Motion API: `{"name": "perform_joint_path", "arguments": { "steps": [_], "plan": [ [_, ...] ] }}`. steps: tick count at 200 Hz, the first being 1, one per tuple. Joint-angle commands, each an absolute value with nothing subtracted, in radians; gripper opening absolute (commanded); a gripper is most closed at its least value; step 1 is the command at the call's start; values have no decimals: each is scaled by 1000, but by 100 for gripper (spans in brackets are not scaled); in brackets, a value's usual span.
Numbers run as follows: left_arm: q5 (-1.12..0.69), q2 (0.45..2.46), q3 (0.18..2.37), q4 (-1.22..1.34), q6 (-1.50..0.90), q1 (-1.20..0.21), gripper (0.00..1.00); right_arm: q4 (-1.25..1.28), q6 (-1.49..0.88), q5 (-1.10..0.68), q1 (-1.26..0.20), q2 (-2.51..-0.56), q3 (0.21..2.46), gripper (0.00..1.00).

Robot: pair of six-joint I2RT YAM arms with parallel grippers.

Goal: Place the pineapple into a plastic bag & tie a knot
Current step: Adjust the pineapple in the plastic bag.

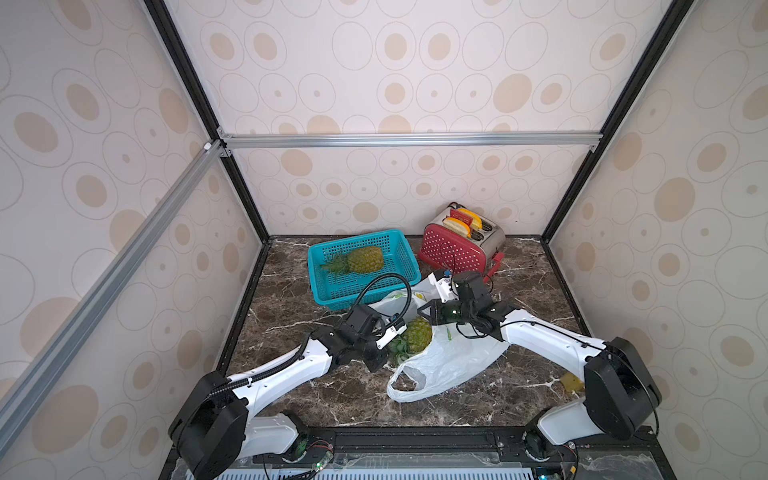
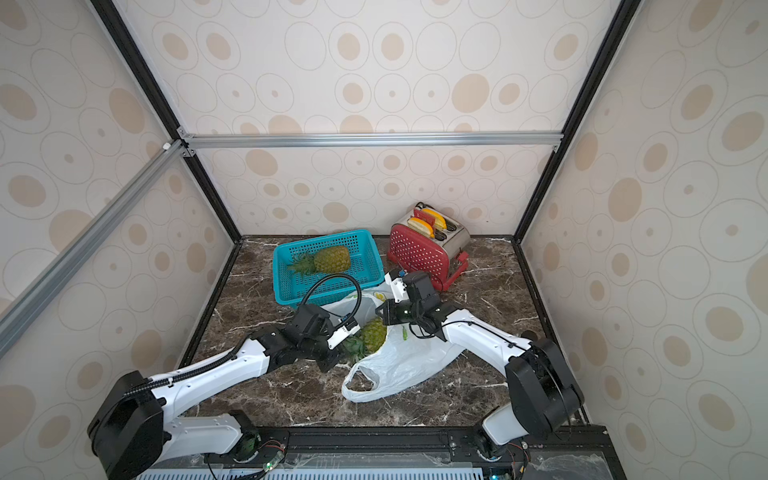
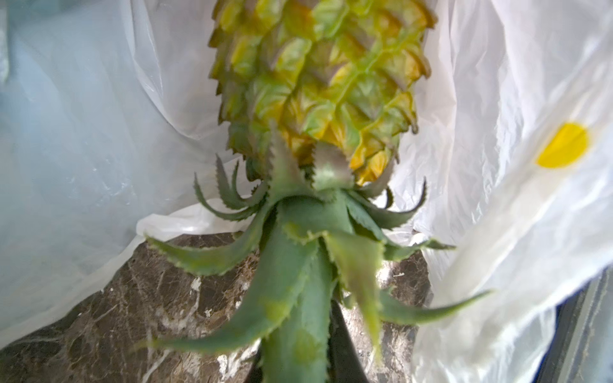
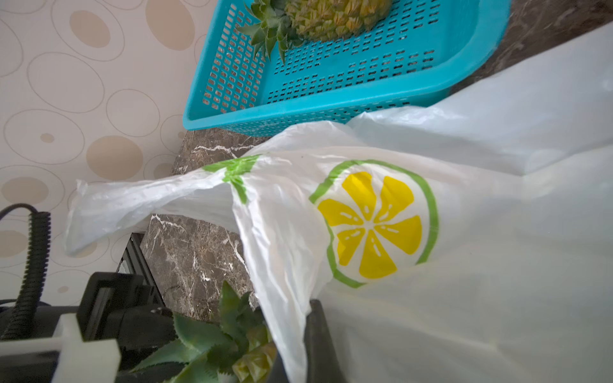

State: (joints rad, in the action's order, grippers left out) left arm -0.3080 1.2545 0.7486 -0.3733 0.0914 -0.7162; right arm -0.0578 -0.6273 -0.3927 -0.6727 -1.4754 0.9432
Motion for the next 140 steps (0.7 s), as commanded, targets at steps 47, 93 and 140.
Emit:
{"name": "perform_joint_path", "arguments": {
  "steps": [47,93,140],
  "plan": [
    [-240,1181,898,-663,146,-716,0,-182,-565,-332,-671,-1443,975,0],
    [-348,1157,934,-611,110,-717,0,-139,-573,-379,-672,-1465,976,0],
    [-413,1262,954,-447,-19,-718,0,-85,-609,-431,-672,-1454,973,0]
  ]
}}
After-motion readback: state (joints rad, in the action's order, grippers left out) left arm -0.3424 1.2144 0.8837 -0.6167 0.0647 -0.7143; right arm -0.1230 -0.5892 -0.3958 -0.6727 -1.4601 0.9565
